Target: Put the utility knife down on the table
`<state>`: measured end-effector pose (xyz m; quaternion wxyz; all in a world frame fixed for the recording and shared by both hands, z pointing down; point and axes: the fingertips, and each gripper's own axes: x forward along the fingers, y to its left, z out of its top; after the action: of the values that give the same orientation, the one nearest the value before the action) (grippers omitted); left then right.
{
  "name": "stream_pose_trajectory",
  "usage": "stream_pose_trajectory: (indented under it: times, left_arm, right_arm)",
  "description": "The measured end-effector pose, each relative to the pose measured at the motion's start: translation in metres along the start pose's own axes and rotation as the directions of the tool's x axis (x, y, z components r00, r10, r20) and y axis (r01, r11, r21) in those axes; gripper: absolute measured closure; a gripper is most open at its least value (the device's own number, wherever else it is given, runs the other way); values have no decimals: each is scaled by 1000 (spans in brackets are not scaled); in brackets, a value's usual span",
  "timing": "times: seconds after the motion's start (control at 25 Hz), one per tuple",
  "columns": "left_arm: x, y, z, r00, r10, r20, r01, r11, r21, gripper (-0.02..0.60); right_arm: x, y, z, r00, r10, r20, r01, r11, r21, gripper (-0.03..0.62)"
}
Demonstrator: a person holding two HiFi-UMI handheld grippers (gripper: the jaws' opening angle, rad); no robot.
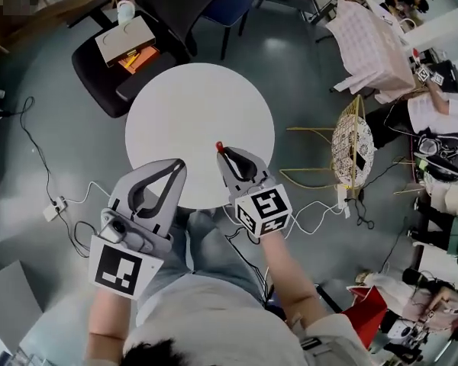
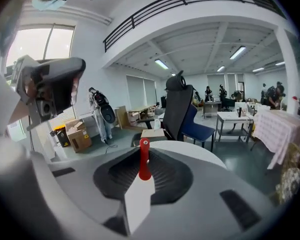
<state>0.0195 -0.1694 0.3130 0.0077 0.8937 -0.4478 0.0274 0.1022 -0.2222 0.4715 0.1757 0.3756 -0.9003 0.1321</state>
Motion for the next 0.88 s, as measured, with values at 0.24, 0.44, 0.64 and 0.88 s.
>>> stream_pose_trajectory:
  times: [0.24,0.44,0.64,0.88]
  left_arm:
    - [-7,-1,-10,996,81,-32,-81,997,2,572]
    - [-7,-3,-18,992,115,-48,-115,993,1,572]
    - [-10,-9,-23,989,132,-64,-132,991,3,572]
    - [-13,-8,-34,986,148,-82,-149,989,-3,572]
  right_arm:
    - [24,-12,-68,987,24,-157,-23,1000,11,537]
    - [40,-18,-123,957,32,-287,-33,999,1,537]
    - [45,-19,-167,918,25,-396,-35,999,-18,537]
    - [51,-18,-190,886,17,-464,-42,998,-42,536]
